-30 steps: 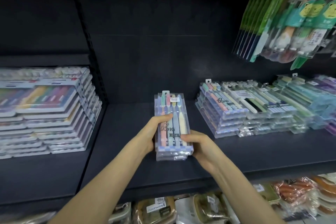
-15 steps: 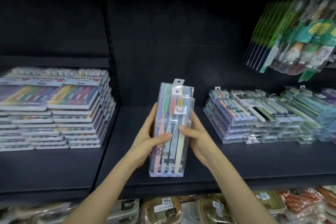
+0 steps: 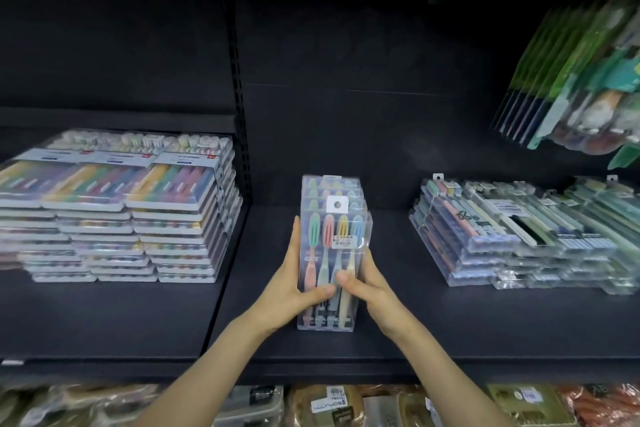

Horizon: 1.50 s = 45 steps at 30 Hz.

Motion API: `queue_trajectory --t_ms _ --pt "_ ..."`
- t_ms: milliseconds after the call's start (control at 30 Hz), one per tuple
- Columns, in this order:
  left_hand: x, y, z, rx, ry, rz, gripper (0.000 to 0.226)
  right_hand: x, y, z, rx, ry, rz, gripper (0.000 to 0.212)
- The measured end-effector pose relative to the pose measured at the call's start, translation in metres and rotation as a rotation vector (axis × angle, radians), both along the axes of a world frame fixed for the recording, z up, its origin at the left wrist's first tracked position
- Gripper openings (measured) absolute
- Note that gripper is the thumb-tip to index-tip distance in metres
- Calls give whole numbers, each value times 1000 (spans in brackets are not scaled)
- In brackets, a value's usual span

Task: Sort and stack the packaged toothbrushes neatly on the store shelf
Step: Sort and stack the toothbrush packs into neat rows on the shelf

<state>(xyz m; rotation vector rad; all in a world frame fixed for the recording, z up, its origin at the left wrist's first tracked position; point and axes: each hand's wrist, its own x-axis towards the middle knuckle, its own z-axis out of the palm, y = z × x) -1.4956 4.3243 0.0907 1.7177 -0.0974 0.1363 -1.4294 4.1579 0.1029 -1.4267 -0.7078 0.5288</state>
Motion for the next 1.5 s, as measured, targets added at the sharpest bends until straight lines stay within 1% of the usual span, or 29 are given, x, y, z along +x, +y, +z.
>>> queue_trajectory --t_ms 100,200,233,300,333,400,500,533,600,667,767,900,1067,1167,1300,1400,1500 --pt "-4 0 -1 49 -32 28 111 -1 -3 -3 0 1 -2 94" --pt "-7 -4 -2 75 -49 113 106 -2 -4 -4 15 -5 -18 88" --pt "-7 -6 -1 61 -51 153 104 -2 -2 -2 32 5 -31 83" --pt "-3 -7 9 -3 -21 211 99 0 3 7 77 49 -65 64" --pt "0 -5 17 -41 11 219 93 2 8 14 86 77 -78 54" --pt "9 5 32 -95 102 193 72 8 18 28 49 143 -98 37" --pt "22 20 46 -169 282 189 36 18 39 44 -148 273 -140 26" --pt "27 24 46 -170 339 213 30 21 45 46 -230 308 -153 25" --pt "35 33 44 -169 443 276 31 29 57 46 -348 346 -153 23" --pt "41 42 42 -189 510 304 33 37 64 42 -410 357 -149 19" --pt "47 51 42 -188 559 282 30 46 71 35 -418 386 -186 18" --pt "51 57 47 -251 591 280 30 51 82 33 -399 431 -192 16" --pt "49 69 57 -413 545 411 36 52 107 38 -372 508 -230 15" --pt "40 76 51 -425 534 516 39 53 123 41 -357 535 -236 15" --pt "27 81 35 -481 499 611 52 54 139 39 -352 544 -232 13" --pt "23 80 29 -555 426 632 43 54 148 38 -339 562 -221 16" --pt "23 77 28 -562 398 647 39 55 153 36 -300 594 -210 20"
